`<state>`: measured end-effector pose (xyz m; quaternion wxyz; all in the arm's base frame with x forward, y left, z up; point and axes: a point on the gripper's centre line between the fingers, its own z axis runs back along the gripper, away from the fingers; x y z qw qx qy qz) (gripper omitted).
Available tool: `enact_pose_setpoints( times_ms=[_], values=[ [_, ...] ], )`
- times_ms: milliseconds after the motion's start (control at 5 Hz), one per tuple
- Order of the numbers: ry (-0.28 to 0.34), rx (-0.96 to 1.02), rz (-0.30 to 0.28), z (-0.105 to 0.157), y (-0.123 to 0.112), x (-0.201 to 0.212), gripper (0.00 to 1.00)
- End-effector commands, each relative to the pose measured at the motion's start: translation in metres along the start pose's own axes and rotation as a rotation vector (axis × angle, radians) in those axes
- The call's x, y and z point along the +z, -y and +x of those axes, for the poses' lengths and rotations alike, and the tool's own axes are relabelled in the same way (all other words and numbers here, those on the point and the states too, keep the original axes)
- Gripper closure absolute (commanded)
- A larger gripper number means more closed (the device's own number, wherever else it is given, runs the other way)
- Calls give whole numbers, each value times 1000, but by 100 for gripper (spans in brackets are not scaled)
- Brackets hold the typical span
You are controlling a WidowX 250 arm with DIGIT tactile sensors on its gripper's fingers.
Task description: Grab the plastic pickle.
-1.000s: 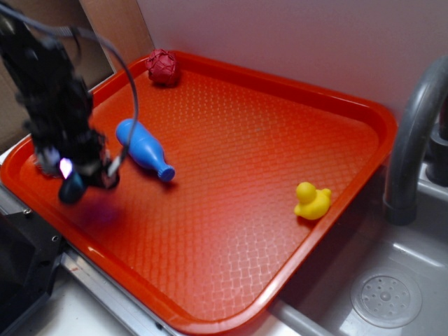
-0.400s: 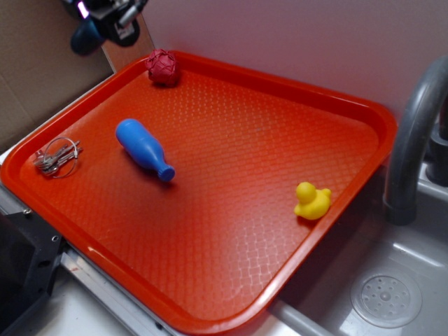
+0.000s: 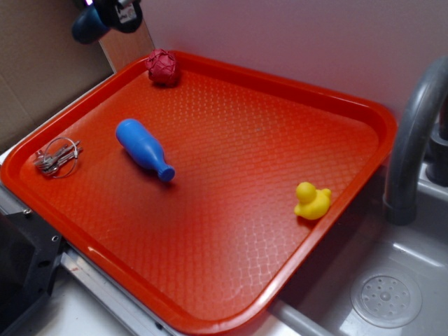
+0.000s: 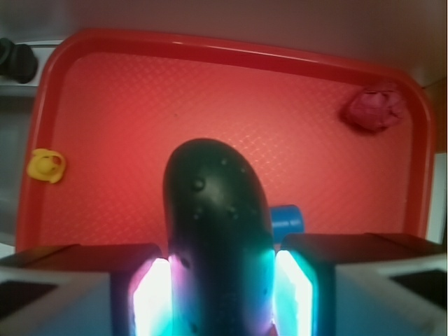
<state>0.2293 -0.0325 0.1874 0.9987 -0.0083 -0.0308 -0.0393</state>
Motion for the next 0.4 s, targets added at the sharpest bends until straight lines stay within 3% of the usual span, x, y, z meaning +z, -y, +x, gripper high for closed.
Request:
enact_pose_setpoints(
  times_ms=[0, 200],
  values=[
    [14, 27, 13, -5, 1, -6, 100],
    [31, 13, 24, -7, 0, -5, 100]
  ],
)
